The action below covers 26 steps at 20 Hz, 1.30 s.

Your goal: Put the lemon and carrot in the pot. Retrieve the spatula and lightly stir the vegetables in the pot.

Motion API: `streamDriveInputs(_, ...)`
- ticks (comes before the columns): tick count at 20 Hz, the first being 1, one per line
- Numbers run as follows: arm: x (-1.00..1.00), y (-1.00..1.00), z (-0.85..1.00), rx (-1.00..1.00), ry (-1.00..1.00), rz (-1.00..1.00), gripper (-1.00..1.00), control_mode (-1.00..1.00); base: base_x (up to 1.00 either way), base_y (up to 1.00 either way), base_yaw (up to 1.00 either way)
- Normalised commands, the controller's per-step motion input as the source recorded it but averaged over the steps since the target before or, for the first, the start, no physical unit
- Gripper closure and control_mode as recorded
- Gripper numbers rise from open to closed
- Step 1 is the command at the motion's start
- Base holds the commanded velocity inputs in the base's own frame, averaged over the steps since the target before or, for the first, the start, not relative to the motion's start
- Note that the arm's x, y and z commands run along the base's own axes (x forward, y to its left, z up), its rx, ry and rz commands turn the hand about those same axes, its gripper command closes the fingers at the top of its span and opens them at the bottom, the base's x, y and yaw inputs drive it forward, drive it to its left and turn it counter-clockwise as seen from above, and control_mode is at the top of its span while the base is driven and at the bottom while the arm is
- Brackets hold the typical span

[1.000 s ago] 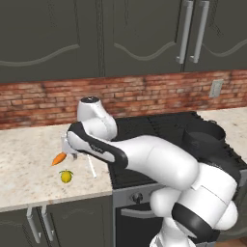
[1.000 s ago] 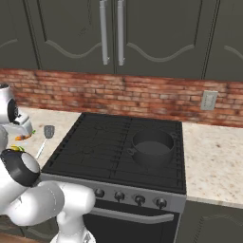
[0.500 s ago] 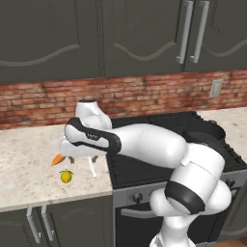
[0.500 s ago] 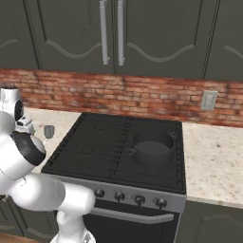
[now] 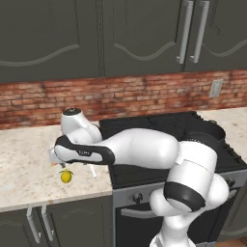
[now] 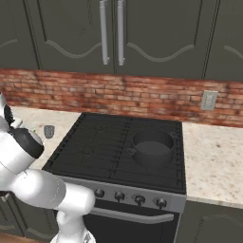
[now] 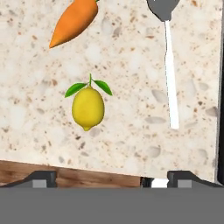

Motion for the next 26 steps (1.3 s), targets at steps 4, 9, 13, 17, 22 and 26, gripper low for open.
streamDriveInputs(4,0.26,0.04,-0.49,0.01,0.00,0.00,-1.00,-1.00,0.00,0.00,0.00)
streamDriveInputs(9,0.03,0.00,-0.07,0.02,0.04,0.00,-1.00,-1.00,0.00,0.00,0.00)
streamDriveInputs(13,0.01,0.10,-0.05,0.00,0.12,0.00,-1.00,-1.00,0.00,0.00,0.00)
streamDriveInputs(17,0.10,0.16,-0.18,0.00,0.09,0.00,-1.00,-1.00,0.00,0.00,0.00)
streamDriveInputs(22,0.08,0.38,-0.26,-0.02,0.02,0.00,-1.00,-1.00,0.00,0.00,0.00)
streamDriveInputs(26,0.21,0.42,-0.04,-0.02,0.02,0.00,-1.00,-1.00,0.00,0.00,0.00)
